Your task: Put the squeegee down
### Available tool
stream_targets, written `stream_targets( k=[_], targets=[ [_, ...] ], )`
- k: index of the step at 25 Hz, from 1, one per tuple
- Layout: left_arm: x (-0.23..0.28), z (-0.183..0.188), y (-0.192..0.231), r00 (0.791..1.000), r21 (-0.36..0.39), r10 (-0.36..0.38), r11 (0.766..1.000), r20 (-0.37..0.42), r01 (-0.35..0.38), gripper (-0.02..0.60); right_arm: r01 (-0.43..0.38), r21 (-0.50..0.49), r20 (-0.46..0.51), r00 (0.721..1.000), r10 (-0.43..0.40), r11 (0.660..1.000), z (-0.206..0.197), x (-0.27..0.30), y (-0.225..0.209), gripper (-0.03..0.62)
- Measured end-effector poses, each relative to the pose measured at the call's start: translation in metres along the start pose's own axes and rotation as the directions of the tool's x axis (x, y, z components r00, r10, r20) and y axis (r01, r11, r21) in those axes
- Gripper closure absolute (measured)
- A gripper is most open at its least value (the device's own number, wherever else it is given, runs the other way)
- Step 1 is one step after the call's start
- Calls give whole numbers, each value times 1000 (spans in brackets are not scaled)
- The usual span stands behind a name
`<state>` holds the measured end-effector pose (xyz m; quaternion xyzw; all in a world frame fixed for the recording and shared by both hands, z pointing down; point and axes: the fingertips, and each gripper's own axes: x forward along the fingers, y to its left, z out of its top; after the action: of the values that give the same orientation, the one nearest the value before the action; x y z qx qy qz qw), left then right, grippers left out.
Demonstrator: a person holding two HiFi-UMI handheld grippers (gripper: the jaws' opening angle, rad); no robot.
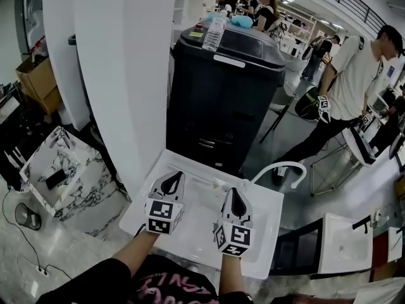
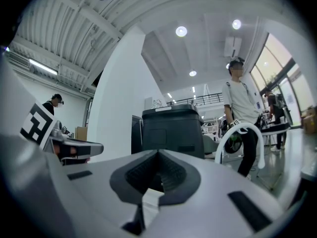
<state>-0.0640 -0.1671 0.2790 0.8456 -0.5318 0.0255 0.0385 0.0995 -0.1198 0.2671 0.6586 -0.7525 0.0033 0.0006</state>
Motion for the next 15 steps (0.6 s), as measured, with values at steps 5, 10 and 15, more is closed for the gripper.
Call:
stream_targets(
  k=[5, 10, 15],
  targets=[
    [-1, -3, 2, 1000, -12, 0, 1000, -3, 0, 572, -7, -1, -8, 1000, 7, 1000, -3, 3, 3, 574],
    [2, -2, 4, 1000, -13, 1, 1000, 0, -1, 572, -7, 8, -13, 1000, 7, 1000, -6, 6, 3, 574],
    [5, -5, 5, 1000, -15, -1, 1000, -8, 0, 572, 3, 22, -13, 1000, -3, 1000, -8, 9, 0, 574]
  ],
)
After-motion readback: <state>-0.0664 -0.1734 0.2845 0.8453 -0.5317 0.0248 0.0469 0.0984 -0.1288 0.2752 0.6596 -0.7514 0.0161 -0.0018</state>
